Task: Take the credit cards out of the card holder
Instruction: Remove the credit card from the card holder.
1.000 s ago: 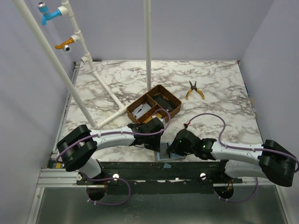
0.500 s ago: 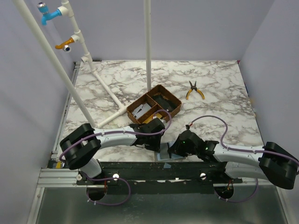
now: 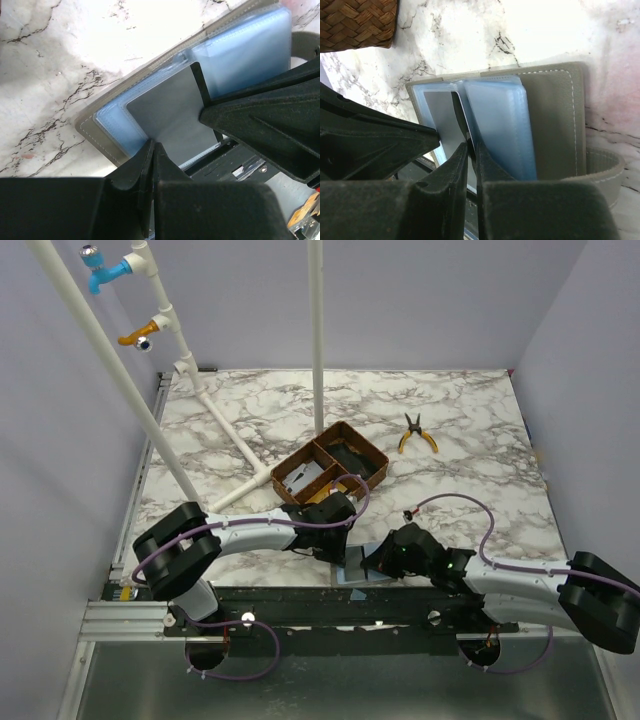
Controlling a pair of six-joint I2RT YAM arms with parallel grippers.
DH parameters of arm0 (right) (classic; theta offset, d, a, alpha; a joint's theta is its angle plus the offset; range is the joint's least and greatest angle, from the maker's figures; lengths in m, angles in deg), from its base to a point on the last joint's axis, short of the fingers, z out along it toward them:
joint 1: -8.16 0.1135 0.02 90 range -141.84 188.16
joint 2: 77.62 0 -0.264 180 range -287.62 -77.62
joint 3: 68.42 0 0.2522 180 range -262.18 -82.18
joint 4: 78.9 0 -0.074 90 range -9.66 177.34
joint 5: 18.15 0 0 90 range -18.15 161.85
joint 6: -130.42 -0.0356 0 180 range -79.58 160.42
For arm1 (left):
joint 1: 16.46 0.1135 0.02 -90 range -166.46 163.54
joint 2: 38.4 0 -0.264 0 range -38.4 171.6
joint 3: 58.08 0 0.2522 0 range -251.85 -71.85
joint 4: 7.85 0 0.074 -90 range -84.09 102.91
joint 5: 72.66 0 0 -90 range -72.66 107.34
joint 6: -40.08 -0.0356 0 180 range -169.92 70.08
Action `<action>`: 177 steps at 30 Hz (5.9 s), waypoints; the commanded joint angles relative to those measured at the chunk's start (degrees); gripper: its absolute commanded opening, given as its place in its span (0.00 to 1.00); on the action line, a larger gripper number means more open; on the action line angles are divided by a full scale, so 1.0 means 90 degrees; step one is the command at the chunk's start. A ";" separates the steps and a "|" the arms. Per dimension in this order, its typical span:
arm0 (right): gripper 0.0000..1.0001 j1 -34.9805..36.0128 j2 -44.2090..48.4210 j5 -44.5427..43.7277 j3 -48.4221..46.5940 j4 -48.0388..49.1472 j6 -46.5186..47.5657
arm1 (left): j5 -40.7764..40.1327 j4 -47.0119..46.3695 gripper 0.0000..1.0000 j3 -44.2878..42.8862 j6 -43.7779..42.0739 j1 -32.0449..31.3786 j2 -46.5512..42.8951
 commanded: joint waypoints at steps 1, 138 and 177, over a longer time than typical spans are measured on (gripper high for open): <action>0.10 -0.0048 0.0206 0.0198 0.0280 0.0152 -0.0170 | -0.0128 0.0069 0.04 0.0007 0.0076 -0.0043 0.0228; 0.00 -0.0186 0.4471 -0.0989 0.1015 -0.3338 -0.0749 | -0.0516 0.0538 0.00 0.0342 0.0360 0.0045 0.0380; 0.01 -0.0186 0.3553 -0.1171 -0.0322 -0.3610 -0.0493 | -0.0652 0.1099 0.00 -0.0323 0.0137 0.0045 -0.0303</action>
